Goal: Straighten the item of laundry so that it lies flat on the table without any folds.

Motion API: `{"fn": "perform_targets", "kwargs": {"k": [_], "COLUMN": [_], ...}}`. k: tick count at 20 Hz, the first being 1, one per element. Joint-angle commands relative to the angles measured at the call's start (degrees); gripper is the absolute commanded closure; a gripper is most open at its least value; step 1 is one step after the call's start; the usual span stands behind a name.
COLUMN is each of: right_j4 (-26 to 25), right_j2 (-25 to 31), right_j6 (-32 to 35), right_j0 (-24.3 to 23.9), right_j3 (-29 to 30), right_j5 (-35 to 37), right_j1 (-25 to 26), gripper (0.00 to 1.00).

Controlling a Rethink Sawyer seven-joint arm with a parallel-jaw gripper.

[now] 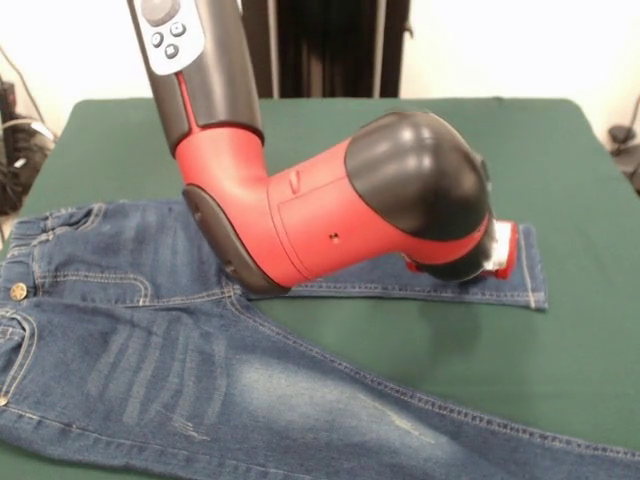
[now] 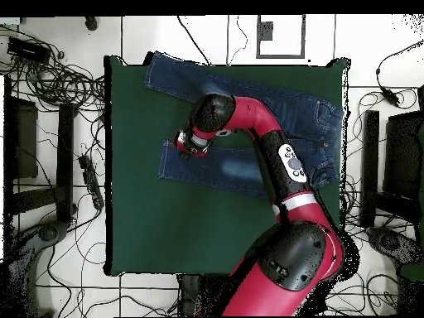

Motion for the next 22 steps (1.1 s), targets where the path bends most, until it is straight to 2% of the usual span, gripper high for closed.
{"fn": "perform_targets", "kwargs": {"k": [1, 10, 16, 22], "right_j4": [-3.7, -4.5, -5.1, -4.8], "right_j2": [3.6, 5.9, 5.3, 4.3], "right_j6": [-19.7, -18.8, -18.4, -17.8], "right_j0": [-0.3, -4.2, -5.8, -3.5], "right_j3": [6.4, 16.2, 23.6, 23.2], "right_j5": [-26.5, -33.3, -36.0, -36.0], "right_j1": [1.6, -2.5, -4.6, -4.0], "gripper": [1.0, 1.0, 1.0, 1.0]}}
